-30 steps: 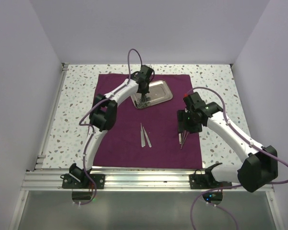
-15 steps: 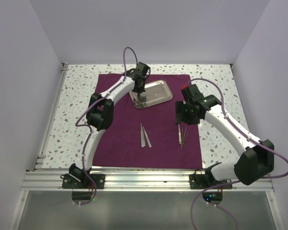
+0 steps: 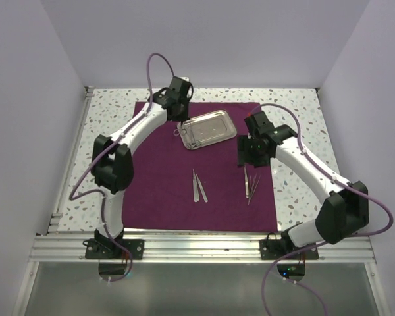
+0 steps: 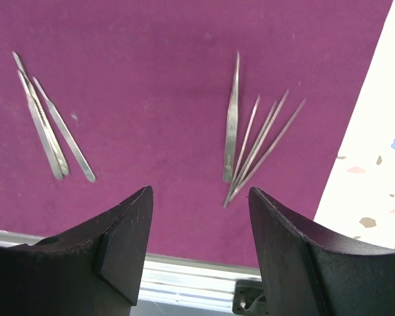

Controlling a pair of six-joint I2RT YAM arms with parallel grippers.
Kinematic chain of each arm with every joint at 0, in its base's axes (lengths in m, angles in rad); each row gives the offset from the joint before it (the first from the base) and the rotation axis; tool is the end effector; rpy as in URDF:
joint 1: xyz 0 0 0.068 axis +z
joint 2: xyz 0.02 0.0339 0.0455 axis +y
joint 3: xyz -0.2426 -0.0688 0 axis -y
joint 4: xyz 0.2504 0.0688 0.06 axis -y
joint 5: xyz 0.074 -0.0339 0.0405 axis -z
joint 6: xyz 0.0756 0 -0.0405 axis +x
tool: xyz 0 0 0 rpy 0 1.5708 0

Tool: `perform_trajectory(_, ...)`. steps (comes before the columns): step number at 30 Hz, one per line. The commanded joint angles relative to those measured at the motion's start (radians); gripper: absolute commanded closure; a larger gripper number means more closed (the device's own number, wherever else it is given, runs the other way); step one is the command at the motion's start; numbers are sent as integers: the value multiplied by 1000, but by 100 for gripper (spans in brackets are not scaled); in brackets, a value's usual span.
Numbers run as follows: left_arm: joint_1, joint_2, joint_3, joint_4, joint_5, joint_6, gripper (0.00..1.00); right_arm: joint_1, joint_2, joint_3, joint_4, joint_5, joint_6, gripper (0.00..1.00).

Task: Open and lay out the surgical kit
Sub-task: Place the medical item in the surgical kit.

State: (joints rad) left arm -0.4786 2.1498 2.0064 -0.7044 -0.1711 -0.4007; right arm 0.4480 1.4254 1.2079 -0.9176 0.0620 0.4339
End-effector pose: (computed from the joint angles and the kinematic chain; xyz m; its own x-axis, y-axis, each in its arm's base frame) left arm 0.4563 -0.2223 0.2288 -0.7509 -0.0434 -0.6590 0.0662 0.9879 -0.1405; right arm 0.2773 0.1281 0.2226 -0.9132 0.0267 -0.4065 -0.0274 0.9916 0.1265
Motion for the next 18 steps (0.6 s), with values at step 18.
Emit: perform_trajectory(18, -5, -665, -1092, 287, -54, -49, 83, 4, 507, 626, 37, -178, 9, 34)
